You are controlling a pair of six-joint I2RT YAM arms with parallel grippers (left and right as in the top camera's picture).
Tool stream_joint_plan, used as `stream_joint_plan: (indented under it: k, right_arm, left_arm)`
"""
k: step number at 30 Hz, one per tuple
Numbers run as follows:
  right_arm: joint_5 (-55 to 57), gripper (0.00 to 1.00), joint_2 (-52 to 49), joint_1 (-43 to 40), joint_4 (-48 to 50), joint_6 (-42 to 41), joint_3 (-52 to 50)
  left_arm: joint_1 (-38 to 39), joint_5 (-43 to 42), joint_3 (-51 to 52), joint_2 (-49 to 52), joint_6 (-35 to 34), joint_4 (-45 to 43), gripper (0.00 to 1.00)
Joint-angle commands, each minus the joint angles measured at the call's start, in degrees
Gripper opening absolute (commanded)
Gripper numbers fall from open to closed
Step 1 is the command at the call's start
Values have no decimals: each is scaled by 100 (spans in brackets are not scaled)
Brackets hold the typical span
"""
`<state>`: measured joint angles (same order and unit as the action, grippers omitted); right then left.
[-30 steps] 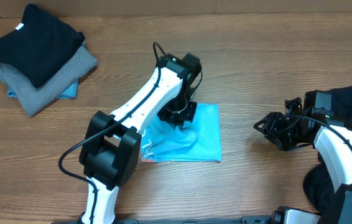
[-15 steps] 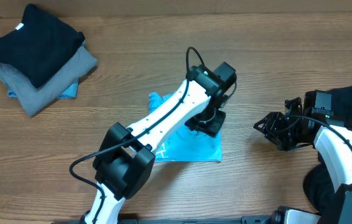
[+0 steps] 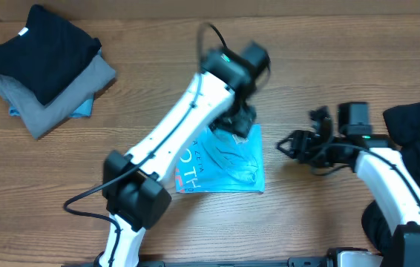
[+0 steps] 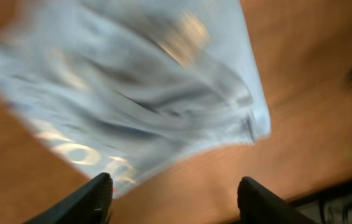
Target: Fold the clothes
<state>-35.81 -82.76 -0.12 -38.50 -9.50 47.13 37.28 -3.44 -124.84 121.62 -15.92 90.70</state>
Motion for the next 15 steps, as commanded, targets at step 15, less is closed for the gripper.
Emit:
stream_joint_plan:
  k: [15]
  right_arm:
    - [1032,29,-975,2203,420,-120,114]
  left_arm:
    - [-1167,396,-1102,-98,494,553,75]
